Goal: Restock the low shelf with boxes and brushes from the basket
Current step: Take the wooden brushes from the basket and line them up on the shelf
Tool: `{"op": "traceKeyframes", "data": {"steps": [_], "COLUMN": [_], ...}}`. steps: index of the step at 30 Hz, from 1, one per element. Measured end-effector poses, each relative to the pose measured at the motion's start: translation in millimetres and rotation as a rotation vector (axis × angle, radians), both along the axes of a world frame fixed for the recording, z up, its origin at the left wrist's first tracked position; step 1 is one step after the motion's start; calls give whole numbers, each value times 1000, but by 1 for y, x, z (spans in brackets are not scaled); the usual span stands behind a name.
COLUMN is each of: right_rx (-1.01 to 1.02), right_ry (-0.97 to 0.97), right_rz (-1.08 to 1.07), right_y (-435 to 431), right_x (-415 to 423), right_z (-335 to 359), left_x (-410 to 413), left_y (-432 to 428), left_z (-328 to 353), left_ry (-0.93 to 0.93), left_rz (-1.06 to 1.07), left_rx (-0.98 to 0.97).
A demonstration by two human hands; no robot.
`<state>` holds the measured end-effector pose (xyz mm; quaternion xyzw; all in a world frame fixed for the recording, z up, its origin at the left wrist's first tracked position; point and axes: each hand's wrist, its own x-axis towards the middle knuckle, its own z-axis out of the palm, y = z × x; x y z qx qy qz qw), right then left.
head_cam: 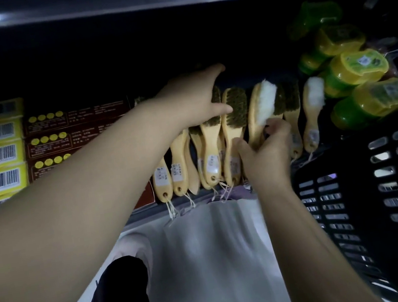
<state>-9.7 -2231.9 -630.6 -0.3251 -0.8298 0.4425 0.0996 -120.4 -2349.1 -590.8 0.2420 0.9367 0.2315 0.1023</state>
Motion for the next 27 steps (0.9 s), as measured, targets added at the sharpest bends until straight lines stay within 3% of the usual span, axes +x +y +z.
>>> {"op": "traceKeyframes", "data": {"steps": [3,10,14,20,23,27], "right_rx": [-37,-84,-88,-142,-145,-135], "right_ry": [-12,-13,-2,15,30,13], "right_rz": [0,39,82,113,137,130], "right_y": [6,6,4,9,9,8], "right_x": [1,7,8,6,6,5], "right_z": [-6,-15,-14,-12,-13,-14], "left_x": [0,2,0,-2,-5,-12], "left_y": [9,-5,-9,4,15,13], "left_z": [-9,-9,-9,-10,-16,-17], "left_ry": [14,85,68,-15,-2,-51], "left_rz": [20,138,102,-35,-26,-7], "left_rx": [-98,-73,-147,-88,-174,-108]}}
